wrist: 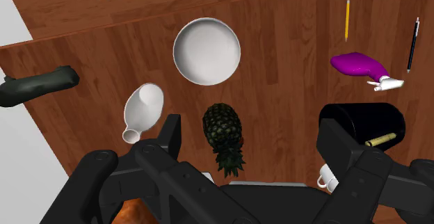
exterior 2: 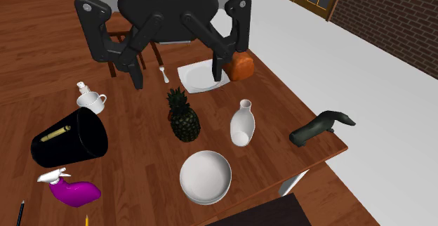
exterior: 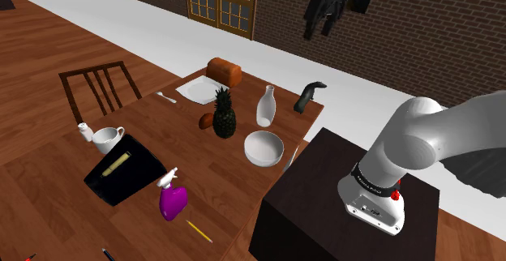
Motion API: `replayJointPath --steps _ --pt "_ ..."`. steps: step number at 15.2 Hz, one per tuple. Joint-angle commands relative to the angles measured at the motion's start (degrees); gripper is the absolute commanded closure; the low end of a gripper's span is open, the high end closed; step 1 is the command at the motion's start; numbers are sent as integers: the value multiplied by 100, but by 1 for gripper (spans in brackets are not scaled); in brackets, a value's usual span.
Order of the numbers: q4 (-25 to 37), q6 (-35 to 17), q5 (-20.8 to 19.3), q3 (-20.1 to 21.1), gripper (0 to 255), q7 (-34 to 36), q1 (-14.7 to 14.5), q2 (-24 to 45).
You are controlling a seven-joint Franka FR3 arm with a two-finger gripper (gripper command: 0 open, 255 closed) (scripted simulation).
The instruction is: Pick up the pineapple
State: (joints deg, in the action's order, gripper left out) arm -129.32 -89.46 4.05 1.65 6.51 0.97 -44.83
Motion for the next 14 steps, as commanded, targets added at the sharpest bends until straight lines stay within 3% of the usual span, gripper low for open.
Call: replayJointPath --steps 1,14 --pt "0 0 0 0 0 0 0 0" --pt "-39 -2033 -59 196 0 137 79 2228"
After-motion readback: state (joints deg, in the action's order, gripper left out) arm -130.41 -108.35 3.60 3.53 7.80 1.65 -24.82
